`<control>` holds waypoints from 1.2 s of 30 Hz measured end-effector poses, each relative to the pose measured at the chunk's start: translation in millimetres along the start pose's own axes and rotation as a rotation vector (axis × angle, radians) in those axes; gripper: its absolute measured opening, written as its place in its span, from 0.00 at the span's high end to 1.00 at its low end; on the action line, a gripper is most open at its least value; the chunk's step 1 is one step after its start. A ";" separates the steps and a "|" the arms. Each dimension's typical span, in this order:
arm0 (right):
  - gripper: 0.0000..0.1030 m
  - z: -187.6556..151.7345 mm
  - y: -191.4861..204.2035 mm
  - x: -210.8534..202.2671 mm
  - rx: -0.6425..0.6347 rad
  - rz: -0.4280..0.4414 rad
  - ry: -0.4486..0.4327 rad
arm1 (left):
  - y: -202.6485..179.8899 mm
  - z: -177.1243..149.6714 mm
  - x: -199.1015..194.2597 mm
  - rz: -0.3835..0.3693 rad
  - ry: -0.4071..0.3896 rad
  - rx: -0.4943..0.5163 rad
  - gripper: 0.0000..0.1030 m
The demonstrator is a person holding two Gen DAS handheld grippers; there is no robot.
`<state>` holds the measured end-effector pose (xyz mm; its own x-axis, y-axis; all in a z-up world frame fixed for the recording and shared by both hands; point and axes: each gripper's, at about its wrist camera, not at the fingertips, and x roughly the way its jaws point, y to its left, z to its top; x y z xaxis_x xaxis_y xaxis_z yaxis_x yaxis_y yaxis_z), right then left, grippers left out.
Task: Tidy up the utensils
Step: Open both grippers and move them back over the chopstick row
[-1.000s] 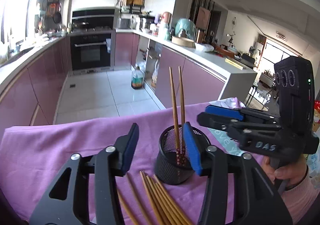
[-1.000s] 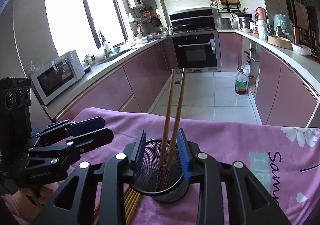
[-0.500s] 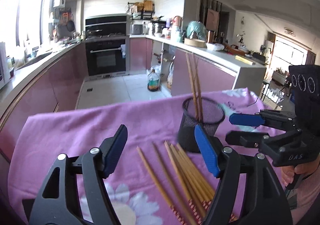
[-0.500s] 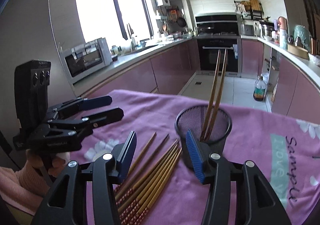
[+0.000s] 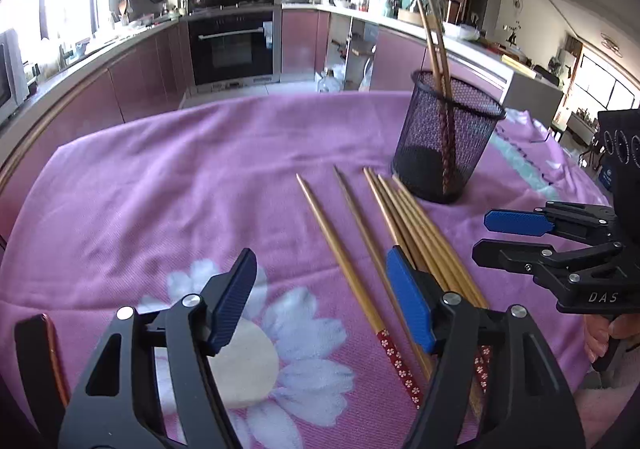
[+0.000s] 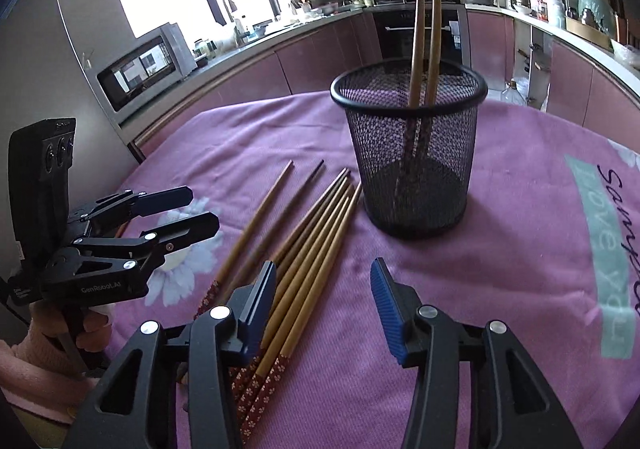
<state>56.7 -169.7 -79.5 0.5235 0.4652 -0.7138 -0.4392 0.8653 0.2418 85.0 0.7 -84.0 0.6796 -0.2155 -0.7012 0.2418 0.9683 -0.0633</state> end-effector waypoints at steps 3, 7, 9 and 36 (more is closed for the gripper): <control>0.59 -2.8 0.3 1.9 0.007 -0.002 0.007 | -3.7 -0.5 10.3 0.000 0.024 0.008 0.38; 0.62 -6.0 2.9 5.6 0.004 -0.013 0.018 | -7.4 0.6 18.2 -0.007 0.045 0.008 0.39; 0.64 -6.2 3.6 8.0 0.002 -0.018 0.025 | -8.3 0.4 21.5 -0.006 0.058 0.008 0.40; 0.72 -5.4 10.7 19.4 -0.031 -0.066 0.065 | -12.0 -7.3 35.4 -0.021 0.117 0.028 0.63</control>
<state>58.2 -152.4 -94.3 0.5043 0.3933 -0.7687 -0.4283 0.8870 0.1729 101.2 -17.7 -113.2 0.5890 -0.2179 -0.7782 0.2756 0.9594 -0.0600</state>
